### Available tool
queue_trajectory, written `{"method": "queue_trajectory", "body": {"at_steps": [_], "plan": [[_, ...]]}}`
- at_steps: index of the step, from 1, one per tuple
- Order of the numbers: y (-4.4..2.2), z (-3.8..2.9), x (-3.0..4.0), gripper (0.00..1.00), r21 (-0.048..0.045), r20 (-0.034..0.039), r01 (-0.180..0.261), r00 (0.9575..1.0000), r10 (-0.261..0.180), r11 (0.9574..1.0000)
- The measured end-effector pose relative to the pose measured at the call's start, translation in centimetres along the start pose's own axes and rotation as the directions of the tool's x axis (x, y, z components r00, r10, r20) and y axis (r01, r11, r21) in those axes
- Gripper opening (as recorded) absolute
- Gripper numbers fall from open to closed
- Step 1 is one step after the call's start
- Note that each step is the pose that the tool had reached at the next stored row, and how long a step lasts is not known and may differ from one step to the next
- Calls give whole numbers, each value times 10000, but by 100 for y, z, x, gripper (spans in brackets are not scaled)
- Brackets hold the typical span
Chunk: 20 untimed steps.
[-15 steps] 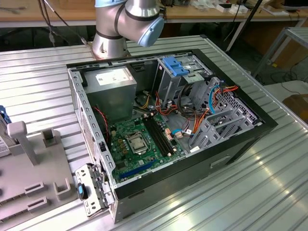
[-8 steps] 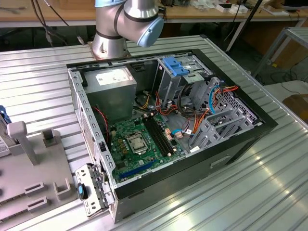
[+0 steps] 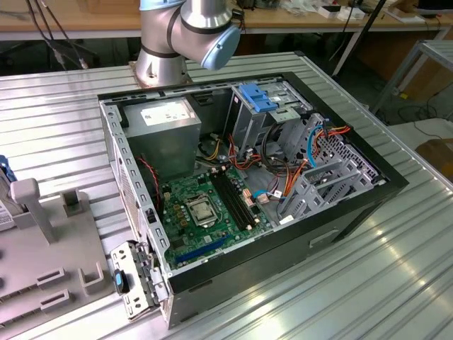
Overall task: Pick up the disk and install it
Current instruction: 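Reach for the disk, then pick up the disk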
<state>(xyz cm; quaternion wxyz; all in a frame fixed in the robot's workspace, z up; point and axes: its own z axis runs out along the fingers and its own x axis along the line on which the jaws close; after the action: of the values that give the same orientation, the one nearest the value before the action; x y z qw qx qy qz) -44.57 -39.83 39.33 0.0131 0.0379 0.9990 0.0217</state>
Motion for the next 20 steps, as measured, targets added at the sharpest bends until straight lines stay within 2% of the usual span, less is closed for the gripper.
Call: {"method": "queue_trajectory", "body": {"at_steps": [13, 14, 15, 18, 20], "plan": [[0, 0, 2, 11, -2, -2, 52, 10000, -52, 10000], [0, 0, 2, 11, -3, -6, 131, 9999, -131, 9999], [0, 0, 4, 11, -10, -17, 396, 9992, -396, 9992], [0, 1, 4, 11, -26, -40, 945, 9955, -946, 9955], [0, 0, 4, 11, -42, -63, 1492, 9888, -1493, 9888]]}}
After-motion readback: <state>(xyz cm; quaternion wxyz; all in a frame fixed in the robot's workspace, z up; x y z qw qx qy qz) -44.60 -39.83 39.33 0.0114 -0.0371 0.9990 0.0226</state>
